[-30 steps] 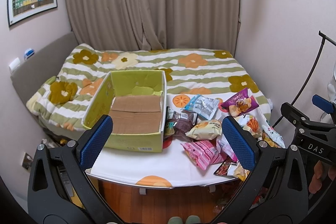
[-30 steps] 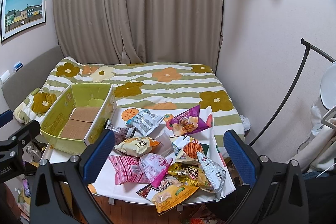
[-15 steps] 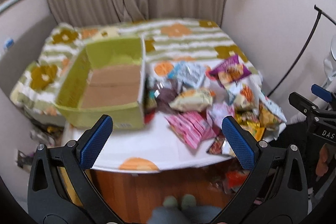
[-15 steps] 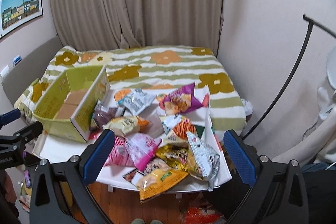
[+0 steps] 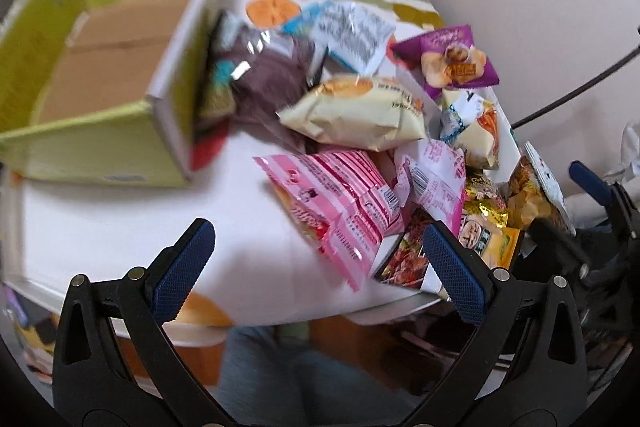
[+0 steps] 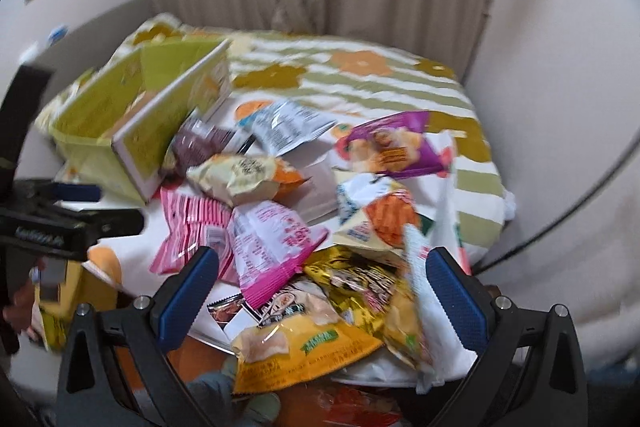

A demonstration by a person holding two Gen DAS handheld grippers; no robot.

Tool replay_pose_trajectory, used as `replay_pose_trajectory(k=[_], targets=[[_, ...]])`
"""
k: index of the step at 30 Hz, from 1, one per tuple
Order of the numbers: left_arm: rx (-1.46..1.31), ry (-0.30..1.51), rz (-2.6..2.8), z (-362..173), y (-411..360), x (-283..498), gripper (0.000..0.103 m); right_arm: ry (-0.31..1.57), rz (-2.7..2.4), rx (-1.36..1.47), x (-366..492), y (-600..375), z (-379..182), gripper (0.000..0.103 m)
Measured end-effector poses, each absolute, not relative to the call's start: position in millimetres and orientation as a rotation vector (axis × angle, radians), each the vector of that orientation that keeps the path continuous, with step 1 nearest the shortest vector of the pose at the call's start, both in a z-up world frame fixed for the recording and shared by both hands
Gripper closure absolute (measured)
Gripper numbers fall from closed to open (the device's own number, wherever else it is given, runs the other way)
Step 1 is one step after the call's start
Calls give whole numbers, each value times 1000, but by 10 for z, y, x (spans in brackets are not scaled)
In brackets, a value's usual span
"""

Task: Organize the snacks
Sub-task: 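Grasp the pink striped packet with the left tool while the right tool grasps the white packet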

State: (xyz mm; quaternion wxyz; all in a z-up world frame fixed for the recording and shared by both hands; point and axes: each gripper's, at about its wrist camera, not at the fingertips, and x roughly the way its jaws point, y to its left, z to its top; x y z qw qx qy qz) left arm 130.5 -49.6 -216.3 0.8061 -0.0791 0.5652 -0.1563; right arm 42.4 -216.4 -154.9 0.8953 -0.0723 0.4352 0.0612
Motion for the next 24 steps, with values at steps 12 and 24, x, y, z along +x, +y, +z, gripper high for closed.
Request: replay_pose_trajectory(k=[12,24], targets=[[-319,1403,-376,-2838,-674,1722,0,1134,359,-450,1033,-1803,-2155,0],[-399,1444,-485,-2932,-760,1785,25,1240,488,-572,1397,-1635,-2457,0]])
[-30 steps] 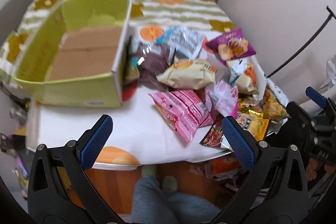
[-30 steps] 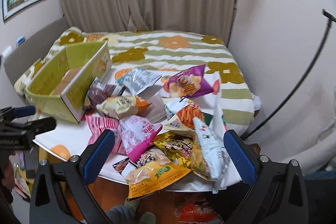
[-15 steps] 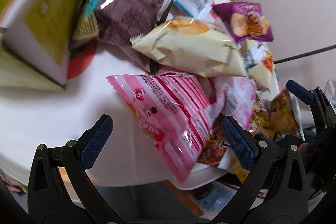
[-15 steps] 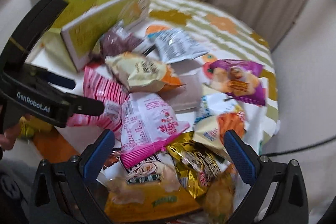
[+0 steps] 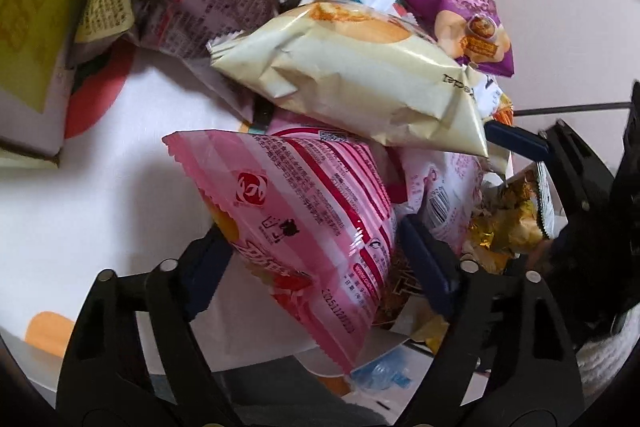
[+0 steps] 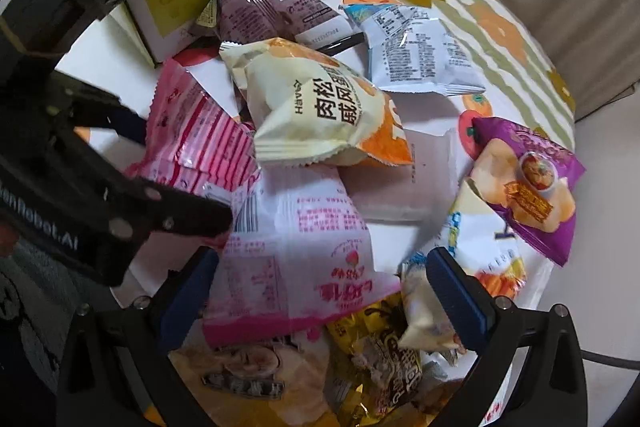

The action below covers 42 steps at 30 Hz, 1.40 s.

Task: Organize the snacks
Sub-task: 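Grasp the pink striped packet with the left tool while the right tool grasps the white packet, then carry both packets into the green box and open both tools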

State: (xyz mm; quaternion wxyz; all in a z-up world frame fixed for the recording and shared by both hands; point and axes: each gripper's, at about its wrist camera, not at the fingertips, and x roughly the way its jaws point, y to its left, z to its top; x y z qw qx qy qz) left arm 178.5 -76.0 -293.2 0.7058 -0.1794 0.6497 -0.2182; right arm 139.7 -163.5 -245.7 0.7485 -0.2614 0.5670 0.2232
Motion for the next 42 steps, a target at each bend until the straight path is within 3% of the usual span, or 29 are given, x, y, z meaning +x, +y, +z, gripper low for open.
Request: replay_pose_trajectory(k=[5,11,14,20,22,25,42], targets=[[-378,1421,-484,-2872,-705,1755,44,1252,508,-560,1525,-1647,-2523,0],[-404,1414,-460,-2869,-541,1710,49,1279,536,-531,1599,-1666,-2628,0],[-402,1405,-459,-2845,-502,1653,50,1293,553,-521,1644,-1645,-2684,5],[-429,1372,-438,-2745,-395,1536,51,1308,571,-519,1673,-1596,-2740,24],[-432,1356,-421,-2698,-354,1502,51,1309,574,-501,1686,-1608,-2728,37],[-453,1331,-393,-2618,-231,1437,51,1306,573,-469,1684,-1616,-2672,47],[-506,1147,-313,-1956,184,782,51,1160,543,-379,1316,-1664,-2056,52]])
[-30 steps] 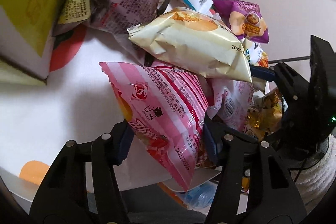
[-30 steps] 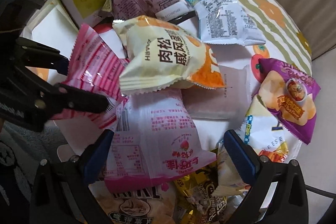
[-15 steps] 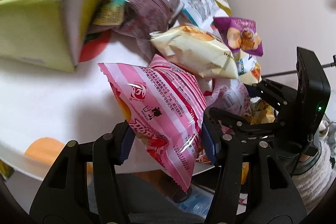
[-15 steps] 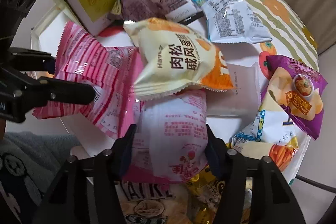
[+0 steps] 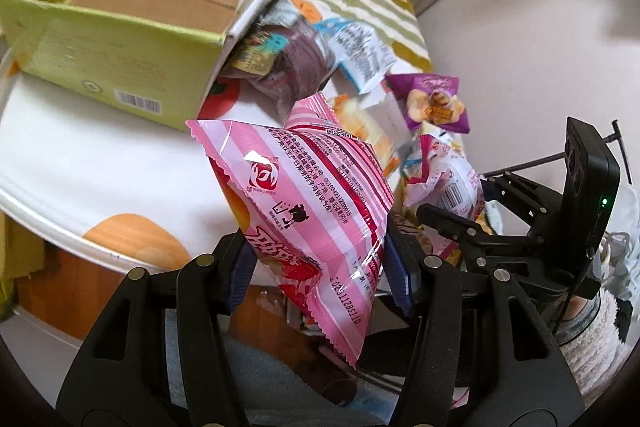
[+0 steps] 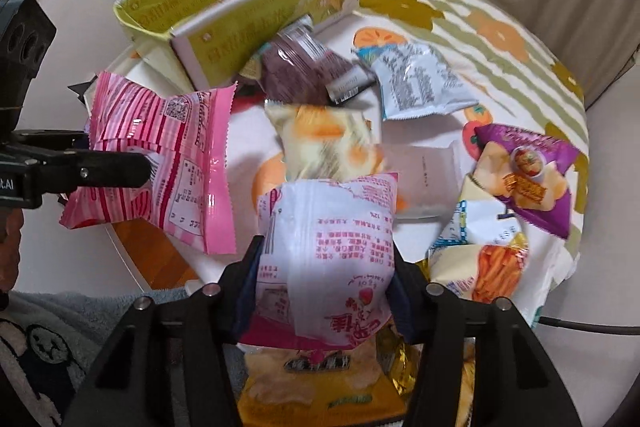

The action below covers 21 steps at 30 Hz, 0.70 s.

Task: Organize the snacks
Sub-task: 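Carry both packets into the green box and open both tools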

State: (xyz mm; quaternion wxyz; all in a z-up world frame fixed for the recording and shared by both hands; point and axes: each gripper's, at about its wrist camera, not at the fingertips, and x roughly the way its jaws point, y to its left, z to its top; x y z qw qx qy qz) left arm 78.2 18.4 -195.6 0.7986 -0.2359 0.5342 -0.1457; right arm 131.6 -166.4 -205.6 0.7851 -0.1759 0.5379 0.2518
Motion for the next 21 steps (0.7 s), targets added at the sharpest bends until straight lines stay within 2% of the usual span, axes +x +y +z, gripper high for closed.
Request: replay_pose_trajectory(k=[10,21], targets=[[-447,1004,-275,-1262,430,697,51,1029,544,-340,1103,-1569,-1422,53],[-380,950,-232,-889,1414,1382,51,905,556,-278,1532,-782,-968,53]])
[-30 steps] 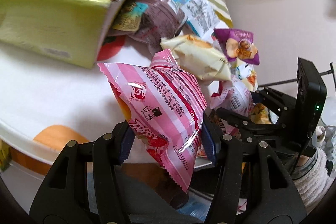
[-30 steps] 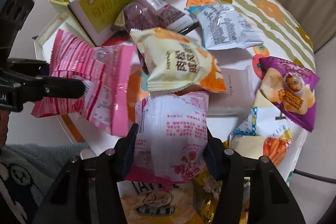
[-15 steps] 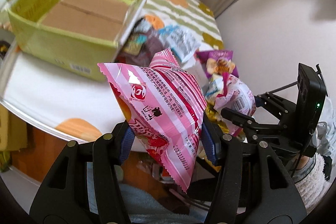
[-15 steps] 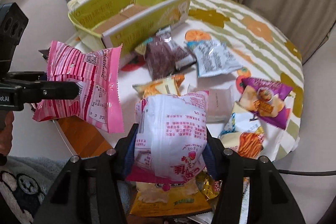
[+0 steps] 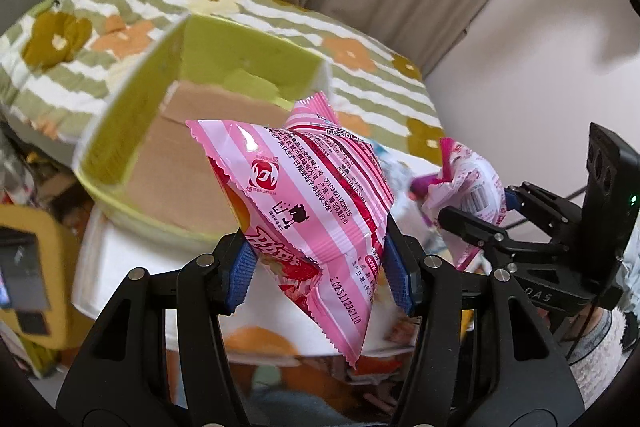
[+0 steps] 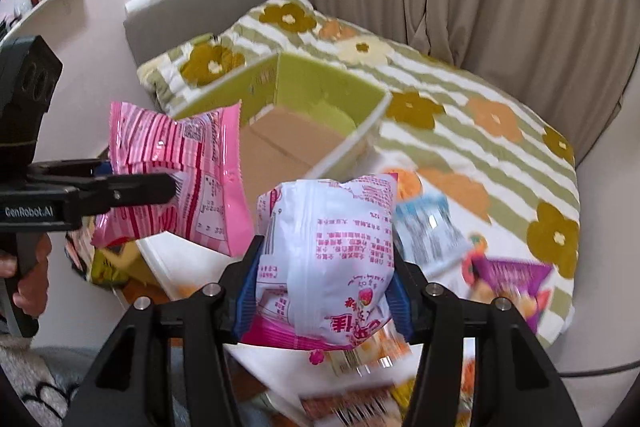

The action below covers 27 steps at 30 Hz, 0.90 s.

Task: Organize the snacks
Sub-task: 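Carry both packets into the green box and open both tools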

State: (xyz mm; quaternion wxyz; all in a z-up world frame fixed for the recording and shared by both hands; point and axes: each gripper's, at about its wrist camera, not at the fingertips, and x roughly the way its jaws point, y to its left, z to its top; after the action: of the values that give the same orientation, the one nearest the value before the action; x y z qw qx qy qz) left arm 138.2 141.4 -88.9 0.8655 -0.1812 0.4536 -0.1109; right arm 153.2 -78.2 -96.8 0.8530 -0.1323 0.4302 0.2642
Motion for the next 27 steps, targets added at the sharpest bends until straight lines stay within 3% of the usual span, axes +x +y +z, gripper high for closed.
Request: replay_pose_trajectory(k=[8,21,22,25,27], targets=[[-247,1043,-195,-1140,2210,2162,51,924,537,-184,2157,97,-1064,53],[14,1145,-289,-1662,2276,2873,49,1044,389,-154,2519,693,-1529,52],[15,1147,-285,-1682,2272,2868,45,1055,378,-157,2522,703,-1561,52],[7,1134,-260,-1681,2312,2808,11,1086,373,-150,2521,705,-1639,52],[-17,1108,-268,-1638,2366,2743,8,1098,372,-139,2518,692,-1659,52]])
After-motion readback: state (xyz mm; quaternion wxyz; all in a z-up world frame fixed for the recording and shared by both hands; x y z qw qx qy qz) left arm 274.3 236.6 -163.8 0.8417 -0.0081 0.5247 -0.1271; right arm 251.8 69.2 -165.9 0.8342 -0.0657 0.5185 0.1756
